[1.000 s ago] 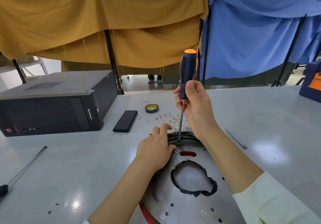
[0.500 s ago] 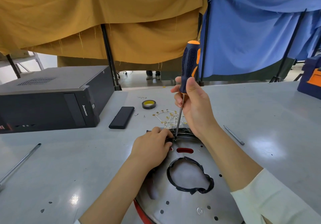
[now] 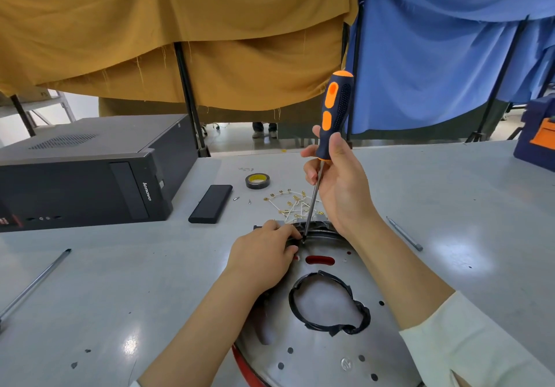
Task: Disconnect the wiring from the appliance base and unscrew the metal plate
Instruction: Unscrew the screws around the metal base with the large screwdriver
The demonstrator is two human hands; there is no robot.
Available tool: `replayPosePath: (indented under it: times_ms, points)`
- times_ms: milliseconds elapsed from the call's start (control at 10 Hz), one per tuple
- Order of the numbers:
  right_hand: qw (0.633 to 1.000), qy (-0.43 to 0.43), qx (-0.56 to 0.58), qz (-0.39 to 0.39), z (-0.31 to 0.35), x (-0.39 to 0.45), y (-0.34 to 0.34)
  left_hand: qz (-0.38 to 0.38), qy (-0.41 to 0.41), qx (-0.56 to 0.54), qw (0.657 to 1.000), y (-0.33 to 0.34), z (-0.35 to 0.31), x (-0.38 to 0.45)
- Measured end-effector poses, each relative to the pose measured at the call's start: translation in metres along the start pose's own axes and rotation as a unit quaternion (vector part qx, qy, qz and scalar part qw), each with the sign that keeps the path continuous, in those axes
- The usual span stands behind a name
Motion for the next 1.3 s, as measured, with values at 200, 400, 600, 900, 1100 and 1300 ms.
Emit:
replayPosePath:
  times_ms: [200,400,600,900,1100,1300]
  points:
    - [1.0,0.001,0.009,-0.026,0.0,0.001,-0.004,0.0,-0.001,-0.001,1.0,-0.001,-0.001,0.0]
    - [1.0,0.019,0.012,0.01,-0.004,0.001,0.0,0.001,0.0,0.003,1.0,0.0,-0.001,0.0]
    - [0.999,0.022,-0.001,0.027,-0.001,0.0,0.001,-0.001,0.001,0.005,1.0,0.0,-0.002,0.0]
    - [0.998,0.03,-0.005,0.046,-0.003,-0.001,0.003,-0.01,-0.002,0.004,1.0,-0.001,-0.004,0.0]
    - [0.999,0.024,-0.029,0.033,-0.004,-0.003,0.0,-0.031,-0.001,0.005,1.0,-0.001,-0.009,0.001]
    - [0.996,0.047,-0.054,0.052,-0.006,-0.005,0.003,-0.029,0.005,0.014,0.999,0.001,-0.011,0.003]
Point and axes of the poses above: each hand's wrist, its own x-axis towards the middle knuckle, its own y-axis out of the palm, z = x × y, the point moved 2 cm from there along x, towards the middle knuckle, and after that the axes turned 9 degrees about z, right-handed, at the moved point
